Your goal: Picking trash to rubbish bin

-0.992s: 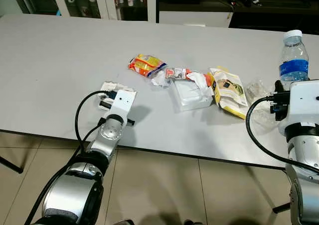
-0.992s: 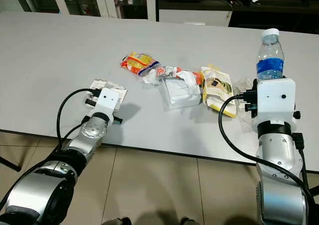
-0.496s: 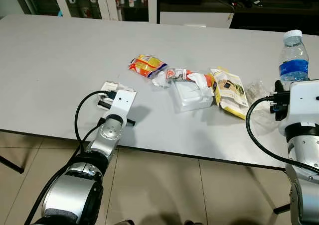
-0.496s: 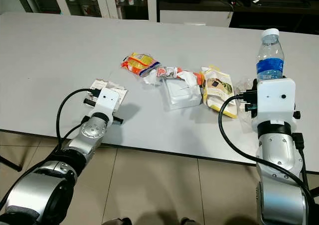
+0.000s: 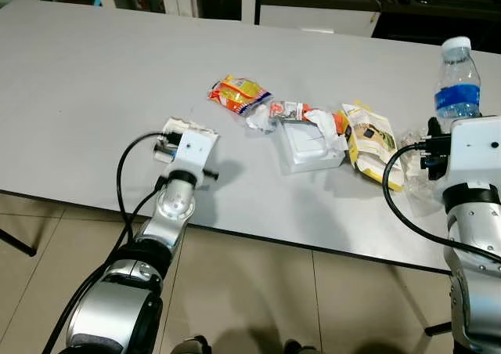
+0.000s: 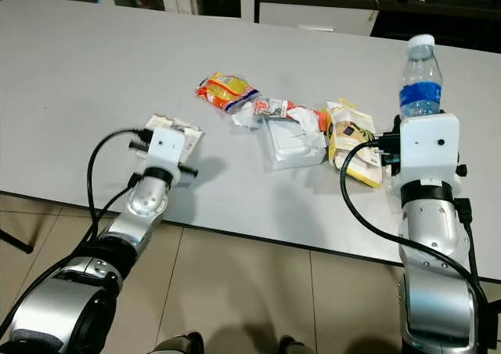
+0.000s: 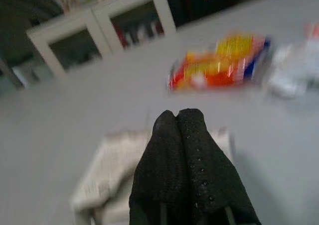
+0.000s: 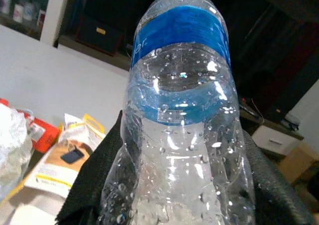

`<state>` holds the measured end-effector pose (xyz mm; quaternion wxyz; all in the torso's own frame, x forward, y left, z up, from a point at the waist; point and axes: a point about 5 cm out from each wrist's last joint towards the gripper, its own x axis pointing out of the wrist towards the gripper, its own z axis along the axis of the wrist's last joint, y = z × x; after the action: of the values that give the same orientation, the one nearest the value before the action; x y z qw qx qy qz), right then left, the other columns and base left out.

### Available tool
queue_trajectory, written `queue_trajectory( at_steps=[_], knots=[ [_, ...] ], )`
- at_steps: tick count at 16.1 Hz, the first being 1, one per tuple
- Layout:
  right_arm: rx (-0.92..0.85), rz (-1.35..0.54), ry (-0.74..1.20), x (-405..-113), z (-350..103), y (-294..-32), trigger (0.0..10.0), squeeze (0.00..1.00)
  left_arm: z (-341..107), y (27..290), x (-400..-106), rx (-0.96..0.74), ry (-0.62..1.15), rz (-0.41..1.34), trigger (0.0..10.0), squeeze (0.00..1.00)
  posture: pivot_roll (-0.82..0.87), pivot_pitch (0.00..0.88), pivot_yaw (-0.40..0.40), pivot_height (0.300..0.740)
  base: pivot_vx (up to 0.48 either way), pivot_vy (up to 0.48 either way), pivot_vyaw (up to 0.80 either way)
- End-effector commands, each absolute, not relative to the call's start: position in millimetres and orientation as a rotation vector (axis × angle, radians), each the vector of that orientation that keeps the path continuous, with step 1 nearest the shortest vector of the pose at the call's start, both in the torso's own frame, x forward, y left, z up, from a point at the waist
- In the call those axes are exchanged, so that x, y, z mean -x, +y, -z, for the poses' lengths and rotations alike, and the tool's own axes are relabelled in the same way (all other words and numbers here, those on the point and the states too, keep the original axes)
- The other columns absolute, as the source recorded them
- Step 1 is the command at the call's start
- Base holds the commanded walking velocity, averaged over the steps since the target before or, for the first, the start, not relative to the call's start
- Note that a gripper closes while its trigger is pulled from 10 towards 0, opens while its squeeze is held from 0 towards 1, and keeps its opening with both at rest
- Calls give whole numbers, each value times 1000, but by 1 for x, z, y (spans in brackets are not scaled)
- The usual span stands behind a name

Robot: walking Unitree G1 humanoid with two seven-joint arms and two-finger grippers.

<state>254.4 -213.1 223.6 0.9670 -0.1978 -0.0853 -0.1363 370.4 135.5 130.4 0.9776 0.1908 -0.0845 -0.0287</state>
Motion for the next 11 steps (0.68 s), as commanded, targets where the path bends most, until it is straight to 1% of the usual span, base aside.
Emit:
queue_trajectory(
  at_steps=[1,3,8,9,10,11],
  knots=[
    [398,270,-178,-255,-224,-214,10000,0,-138,129,-370,-381,-226,68,0,0,25,97,-29,740,0,0,0],
    [398,263,-181,-257,-224,-213,10000,0,-153,120,-372,-365,-304,93,0,0,33,94,-32,740,0,0,0],
    [390,251,-177,-259,-220,-211,10000,0,-168,108,-368,-342,-388,135,0,0,43,89,-33,740,0,0,0],
    [386,247,-172,-259,-218,-210,10000,0,-167,107,-369,-340,-375,125,6784,0,43,89,-33,740,0,0,0],
    [387,242,-169,-259,-216,-208,10000,0,-168,107,-370,-321,-359,116,10000,0,43,89,-33,740,0,0,0],
    [389,240,-168,-259,-216,-208,10000,0,-170,107,-371,-319,-361,113,10000,0,43,89,-33,740,0,0,0]
  ],
)
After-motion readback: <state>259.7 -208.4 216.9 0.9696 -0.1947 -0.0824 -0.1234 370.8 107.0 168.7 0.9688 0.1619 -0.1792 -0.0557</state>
